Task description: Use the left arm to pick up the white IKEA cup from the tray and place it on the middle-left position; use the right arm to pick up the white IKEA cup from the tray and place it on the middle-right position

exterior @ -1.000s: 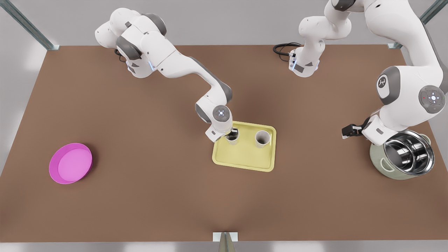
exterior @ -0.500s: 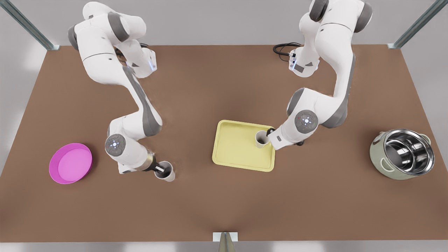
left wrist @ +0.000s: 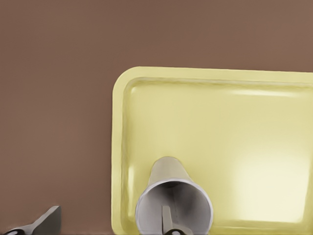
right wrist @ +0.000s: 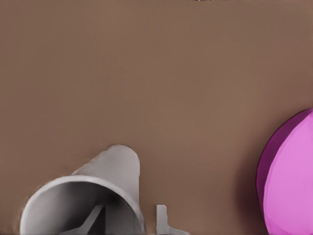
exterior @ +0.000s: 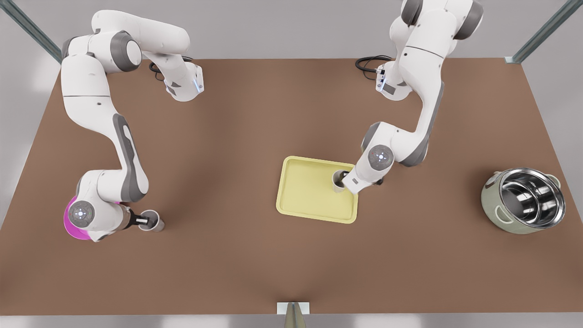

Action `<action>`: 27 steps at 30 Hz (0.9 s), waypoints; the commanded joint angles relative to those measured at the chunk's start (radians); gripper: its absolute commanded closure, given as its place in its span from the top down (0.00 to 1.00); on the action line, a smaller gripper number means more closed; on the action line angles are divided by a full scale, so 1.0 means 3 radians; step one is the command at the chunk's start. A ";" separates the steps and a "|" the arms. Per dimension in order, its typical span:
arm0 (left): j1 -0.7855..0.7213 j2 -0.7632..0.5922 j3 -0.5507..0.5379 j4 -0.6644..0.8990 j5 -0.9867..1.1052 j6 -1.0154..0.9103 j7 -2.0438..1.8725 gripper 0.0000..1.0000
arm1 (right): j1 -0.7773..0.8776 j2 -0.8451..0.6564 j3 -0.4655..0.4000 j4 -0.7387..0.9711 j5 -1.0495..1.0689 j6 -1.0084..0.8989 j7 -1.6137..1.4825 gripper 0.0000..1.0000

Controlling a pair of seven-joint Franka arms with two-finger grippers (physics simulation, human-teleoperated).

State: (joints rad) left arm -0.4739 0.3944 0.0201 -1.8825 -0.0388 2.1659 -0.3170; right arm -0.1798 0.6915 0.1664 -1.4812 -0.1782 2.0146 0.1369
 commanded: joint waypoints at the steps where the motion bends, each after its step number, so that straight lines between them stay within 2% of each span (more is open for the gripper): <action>1: -0.0016 0.0000 0.0000 -0.0086 0.0006 0.0363 -0.0564 1.00 | 0.0001 -0.0004 -0.0002 -0.0002 0.0093 0.0014 -0.1597 1.00; 3: -0.0036 0.0025 -0.0005 -0.0285 0.0001 0.0522 -0.0569 1.00 | 0.0001 -0.0004 -0.0002 -0.0002 0.0093 0.0014 -0.1597 1.00; 10: -0.0103 0.0306 0.0000 -0.0372 -0.0014 0.0967 -0.0625 1.00 | -0.0040 -0.0024 0.0003 0.0018 0.0098 -0.0078 -0.1612 1.00; 12: -0.0103 0.0281 0.0000 -0.0357 -0.0029 0.0982 -0.0672 0.59 | -0.0096 -0.0116 0.0013 0.0110 0.0113 -0.0283 -0.1658 1.00; 13: -0.0108 0.0265 0.0000 -0.0357 -0.0029 0.0972 -0.0666 0.59 | -0.0096 -0.0219 0.0038 0.0131 0.0108 -0.0288 -0.1612 1.00; 15: -0.0108 0.0199 0.0000 -0.0357 -0.0004 0.0916 -0.0636 0.48 | -0.0086 -0.0694 0.0054 0.0167 0.0129 -0.0579 -0.1208 1.00; 17: -0.0108 0.0143 0.0005 -0.0347 0.0001 0.0865 -0.0626 0.44 | -0.0086 -0.1180 0.0181 0.0172 0.0129 -0.1203 -0.0728 1.00; 18: -0.0108 0.0127 0.0010 -0.0347 0.0001 0.0834 -0.0631 0.38 | -0.0081 -0.1471 0.0253 0.0151 0.0154 -0.1494 -0.0661 1.00; 19: -0.0108 0.0122 0.0010 -0.0342 0.0001 0.0824 -0.0631 0.27 | -0.0101 -0.1727 0.0258 0.0121 0.0343 -0.1750 -0.0651 1.00; 22: -0.0103 0.0112 0.0015 -0.0347 0.0001 0.0818 -0.0646 0.11 | -0.0081 -0.1840 0.0258 0.0121 0.0364 -0.1837 -0.0502 1.00; 23: -0.0103 0.0112 0.0020 -0.0342 0.0001 0.0818 -0.0646 0.08 | -0.0086 -0.1840 0.0258 0.0121 0.0425 -0.1842 -0.0508 1.00; 24: -0.0103 0.0081 0.0020 -0.0331 0.0001 0.0747 -0.0646 0.08 | -0.0071 -0.1835 0.0218 0.0111 0.0441 -0.1812 -0.0513 1.00; 25: -0.0052 0.0010 0.0035 -0.0204 0.0006 0.0497 -0.0610 0.08 | 0.0384 -0.1865 -0.0273 0.0111 0.0441 -0.1801 -0.0528 1.00; 26: -0.0031 -0.0067 0.0208 -0.0081 -0.0004 0.0312 -0.0402 0.08 | 0.0574 -0.1875 -0.0483 0.0065 0.0446 -0.1766 -0.0543 1.00; 27: 0.0009 -0.0138 0.0367 -0.0076 -0.0040 0.0297 -0.0095 0.08 | 0.0564 -0.1881 -0.0478 0.0039 0.0441 -0.1760 -0.0533 1.00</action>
State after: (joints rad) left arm -0.4726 0.3675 0.0993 -1.9171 -0.0258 2.3454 -0.4734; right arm -0.0350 0.1320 0.0494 -1.4641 -0.0547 1.5506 -0.0731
